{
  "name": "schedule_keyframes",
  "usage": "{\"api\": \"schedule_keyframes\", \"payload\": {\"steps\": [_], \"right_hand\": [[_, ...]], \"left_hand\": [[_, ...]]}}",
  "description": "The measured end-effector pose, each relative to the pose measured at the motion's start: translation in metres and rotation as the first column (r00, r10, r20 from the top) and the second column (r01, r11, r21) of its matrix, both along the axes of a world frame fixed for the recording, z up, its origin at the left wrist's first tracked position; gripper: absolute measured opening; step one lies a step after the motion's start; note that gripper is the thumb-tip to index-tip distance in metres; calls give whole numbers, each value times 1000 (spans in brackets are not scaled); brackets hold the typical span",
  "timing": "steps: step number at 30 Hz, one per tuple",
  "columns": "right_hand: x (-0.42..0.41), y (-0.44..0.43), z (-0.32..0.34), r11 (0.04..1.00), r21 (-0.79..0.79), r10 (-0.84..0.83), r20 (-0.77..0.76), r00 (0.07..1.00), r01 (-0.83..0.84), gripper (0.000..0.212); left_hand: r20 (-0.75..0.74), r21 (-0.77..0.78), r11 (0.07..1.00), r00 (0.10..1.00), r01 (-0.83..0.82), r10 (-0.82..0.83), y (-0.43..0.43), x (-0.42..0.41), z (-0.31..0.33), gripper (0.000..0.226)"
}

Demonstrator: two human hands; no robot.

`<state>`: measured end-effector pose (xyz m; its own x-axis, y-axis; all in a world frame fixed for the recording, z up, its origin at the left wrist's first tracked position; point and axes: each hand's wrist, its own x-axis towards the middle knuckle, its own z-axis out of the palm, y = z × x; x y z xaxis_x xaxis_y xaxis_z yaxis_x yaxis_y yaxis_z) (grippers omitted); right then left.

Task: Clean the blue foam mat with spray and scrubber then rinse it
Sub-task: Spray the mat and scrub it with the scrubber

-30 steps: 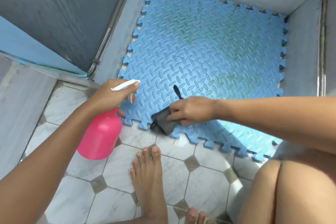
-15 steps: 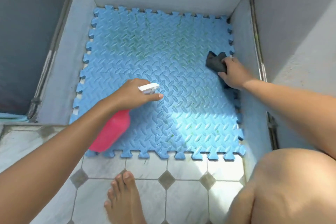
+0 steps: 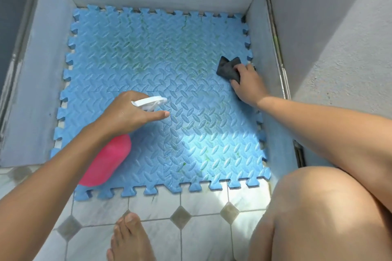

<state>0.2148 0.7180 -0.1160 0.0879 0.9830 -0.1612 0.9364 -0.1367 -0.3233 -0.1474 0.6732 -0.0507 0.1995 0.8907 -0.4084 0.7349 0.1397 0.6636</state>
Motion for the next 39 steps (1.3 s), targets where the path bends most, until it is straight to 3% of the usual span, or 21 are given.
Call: {"api": "schedule_keyframes", "payload": {"steps": [3,5,7,9,11,12,13,14,15,16,18,19,20,22,25,28,32,36,39], "right_hand": [[-41,-14,2,979,7,203,-41,978,-203,48],[-77,-38,3,905,-12,422,-96,901,-425,51],[-105,-75,1,710,22,701,-127,702,-704,49],[-122,-115,-1,378,40,918,-147,368,-925,45],[-126,-136,-1,108,3,972,-209,105,-994,39],[-124,-135,1,48,-28,973,-223,53,-998,39],[-120,-126,3,50,-66,975,-213,63,-997,41],[-114,-113,5,109,-95,975,-181,125,-989,42],[-105,-97,8,229,-105,961,-135,242,-968,42],[-92,-78,11,408,-102,906,-74,416,-907,42],[-53,-40,18,796,-110,604,70,794,-595,41],[-31,-25,20,917,-106,396,123,910,-385,40],[-11,-14,20,976,-98,209,146,967,-197,38],[11,-6,19,991,-131,39,158,987,-18,33],[10,-4,23,974,-221,82,129,988,-52,43],[11,-1,29,976,-214,57,86,995,-37,46],[14,-9,29,976,-205,92,97,991,-70,47],[-8,-28,38,957,-218,213,73,974,-193,32],[-53,-57,42,838,-252,492,-34,870,-484,21]], "left_hand": [[17,44,999,1000,-19,18,-6,-13,-2,79],[49,70,997,999,-20,17,-11,-21,1,71],[50,103,994,998,-29,24,-12,-25,6,61],[79,94,994,996,-50,43,-12,-29,11,64],[87,89,995,995,-49,42,-11,-32,13,63],[88,92,995,995,-45,36,-11,-32,14,57],[100,92,995,994,-48,39,-12,-32,16,50],[129,87,995,991,-55,43,-13,-32,17,44],[164,71,996,986,-55,43,-14,-32,17,40],[202,49,998,979,-40,29,-17,-32,18,39],[255,18,999,967,26,-30,-23,-30,17,47],[254,12,998,966,55,-56,-26,-28,16,53],[240,8,997,967,83,-82,-29,-26,17,56],[207,-11,987,966,160,-154,-30,-20,15,58],[169,-68,957,949,281,-266,-32,-9,11,53],[118,-81,960,959,269,-259,-32,-6,5,61],[200,-85,947,936,310,-288,-25,-9,7,56],[140,-42,989,981,142,-135,-26,-8,5,65],[59,57,997,997,-44,41,-20,-14,-2,71]]}}
